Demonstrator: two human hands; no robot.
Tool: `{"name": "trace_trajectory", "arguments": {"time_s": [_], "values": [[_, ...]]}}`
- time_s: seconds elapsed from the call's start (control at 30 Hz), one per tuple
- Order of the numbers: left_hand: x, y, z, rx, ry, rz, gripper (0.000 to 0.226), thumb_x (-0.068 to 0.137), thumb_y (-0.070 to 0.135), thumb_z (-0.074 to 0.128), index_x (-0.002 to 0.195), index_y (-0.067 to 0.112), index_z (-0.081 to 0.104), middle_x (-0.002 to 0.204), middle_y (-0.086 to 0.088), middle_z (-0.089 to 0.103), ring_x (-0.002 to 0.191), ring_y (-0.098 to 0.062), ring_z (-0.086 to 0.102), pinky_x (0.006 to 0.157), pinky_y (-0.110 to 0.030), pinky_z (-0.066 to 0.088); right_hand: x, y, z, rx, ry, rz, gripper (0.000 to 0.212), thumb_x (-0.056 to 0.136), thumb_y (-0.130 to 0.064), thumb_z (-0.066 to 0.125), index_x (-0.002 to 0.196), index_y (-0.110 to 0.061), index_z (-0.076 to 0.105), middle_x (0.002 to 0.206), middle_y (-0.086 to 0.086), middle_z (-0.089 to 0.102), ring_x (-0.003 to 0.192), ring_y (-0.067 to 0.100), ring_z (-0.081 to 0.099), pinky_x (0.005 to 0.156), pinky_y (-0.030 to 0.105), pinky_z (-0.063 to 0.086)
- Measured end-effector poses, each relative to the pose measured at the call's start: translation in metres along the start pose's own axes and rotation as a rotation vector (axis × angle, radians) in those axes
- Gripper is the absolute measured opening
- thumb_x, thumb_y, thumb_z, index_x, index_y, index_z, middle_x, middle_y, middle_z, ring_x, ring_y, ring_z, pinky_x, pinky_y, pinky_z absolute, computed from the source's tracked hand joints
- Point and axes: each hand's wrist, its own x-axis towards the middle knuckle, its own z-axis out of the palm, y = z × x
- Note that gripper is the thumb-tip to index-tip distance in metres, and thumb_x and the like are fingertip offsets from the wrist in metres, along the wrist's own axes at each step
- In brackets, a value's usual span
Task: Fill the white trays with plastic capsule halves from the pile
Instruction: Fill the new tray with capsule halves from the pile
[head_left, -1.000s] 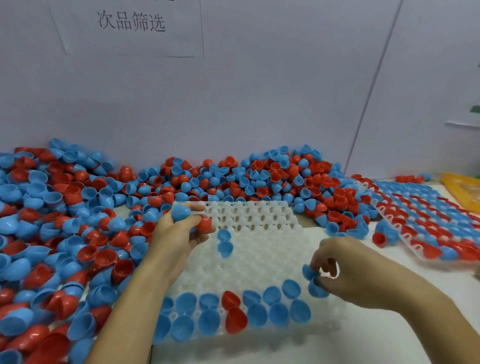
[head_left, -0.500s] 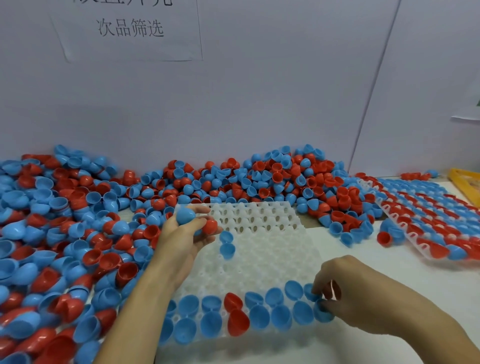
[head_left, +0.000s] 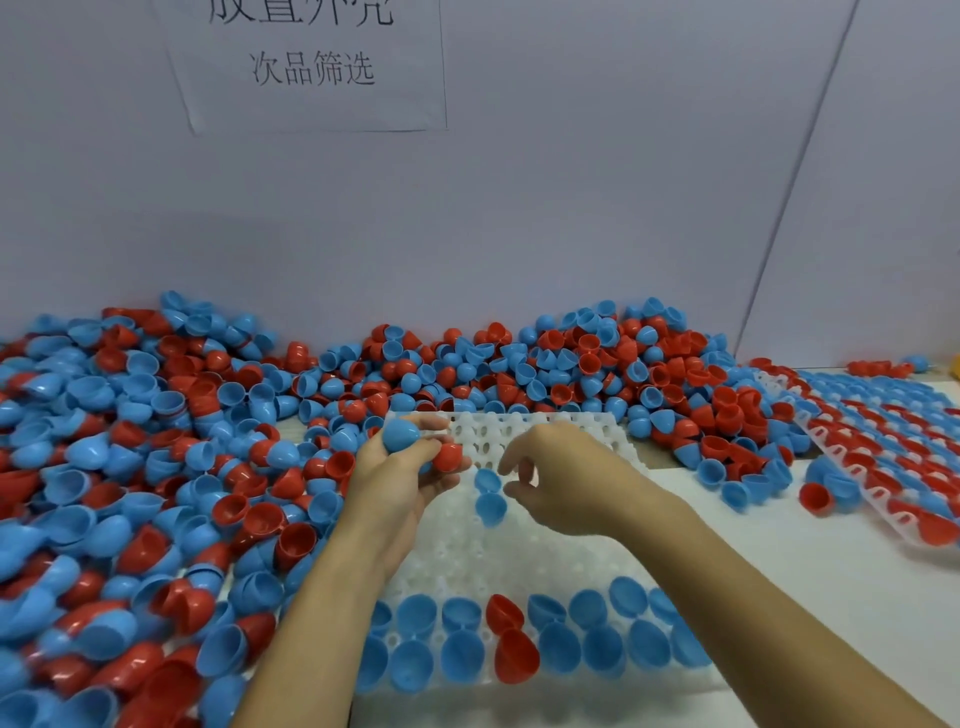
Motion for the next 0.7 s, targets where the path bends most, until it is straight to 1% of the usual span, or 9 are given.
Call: {"name": "trace_trajectory", "arguments": {"time_s": [0.07,0.13,0.2,0.3,0.37,0.43,0.57,0.7], "values": [[0.000,0.000,-0.001,-0.013,0.010,-0.001,0.018,0.098,-0.004,0.053,0.098,0.008,0.067,0.073,-0.003,0.074,0.073,-0.023,0.074,0.057,-0.024,0.056,0.018,-0.005,0.008,-0.063,-0.047,-0.005,0.026,0.091,-0.024,0.068,0.117,-0.021,0.070,0.107,0.000,0.068,0.090,0.019,0.065,0.079,0.039,0.060],[0.001,0.000,-0.002,-0.023,0.013,-0.006,0.017,0.098,-0.004,0.053,0.098,0.007,0.067,0.072,-0.003,0.074,0.071,-0.021,0.074,0.057,-0.024,0.056,0.030,-0.008,0.015,-0.149,-0.119,-0.002,0.022,0.088,-0.021,0.070,0.109,-0.016,0.073,0.101,0.003,0.071,0.084,0.022,0.068,0.075,0.040,0.061],[0.001,0.001,-0.003,-0.030,0.016,-0.008,0.018,0.098,-0.004,0.053,0.098,0.008,0.067,0.073,-0.003,0.074,0.071,-0.021,0.074,0.057,-0.025,0.056,0.036,-0.008,0.020,-0.177,-0.141,0.005,0.018,0.086,-0.017,0.069,0.103,-0.013,0.074,0.095,0.006,0.072,0.080,0.023,0.068,0.073,0.039,0.062],[0.001,0.000,-0.004,-0.024,0.019,-0.004,0.019,0.097,-0.004,0.053,0.097,0.009,0.067,0.073,-0.003,0.074,0.072,-0.021,0.074,0.058,-0.025,0.056,0.036,-0.002,0.018,-0.041,-0.099,0.012,0.016,0.090,-0.016,0.069,0.103,-0.013,0.076,0.094,0.004,0.073,0.080,0.021,0.068,0.075,0.037,0.061],[0.000,0.001,-0.003,-0.011,0.014,-0.001,0.019,0.097,-0.004,0.054,0.098,0.009,0.067,0.074,-0.002,0.074,0.073,-0.021,0.075,0.058,-0.024,0.056,0.029,0.003,0.009,0.067,-0.052,0.015,0.013,0.090,-0.017,0.070,0.100,-0.011,0.077,0.094,0.004,0.073,0.081,0.020,0.067,0.070,0.030,0.057],[-0.002,0.001,-0.002,-0.011,0.004,-0.003,0.019,0.097,-0.004,0.053,0.099,0.009,0.067,0.076,-0.003,0.075,0.076,-0.023,0.075,0.058,-0.024,0.056,0.017,0.012,-0.003,0.123,-0.017,0.021,0.012,0.090,-0.018,0.072,0.098,-0.011,0.077,0.093,0.001,0.074,0.080,0.018,0.066,0.064,0.023,0.051],[-0.007,0.001,0.006,-0.048,-0.037,-0.019,0.018,0.097,-0.005,0.054,0.102,0.005,0.067,0.089,-0.013,0.073,0.078,-0.026,0.075,0.061,-0.025,0.058,-0.017,0.036,-0.024,0.111,0.019,0.063,0.012,0.090,-0.021,0.071,0.099,-0.014,0.077,0.089,-0.006,0.073,0.077,0.013,0.066,0.069,0.026,0.056],[-0.012,-0.002,0.016,-0.076,-0.098,-0.039,0.017,0.097,-0.005,0.055,0.103,0.004,0.068,0.090,-0.013,0.073,0.083,-0.029,0.075,0.065,-0.027,0.059,-0.062,0.066,-0.040,0.044,0.025,0.148,0.010,0.088,-0.024,0.073,0.096,-0.019,0.077,0.079,-0.013,0.069,0.070,0.010,0.064,0.058,0.017,0.050]]}}
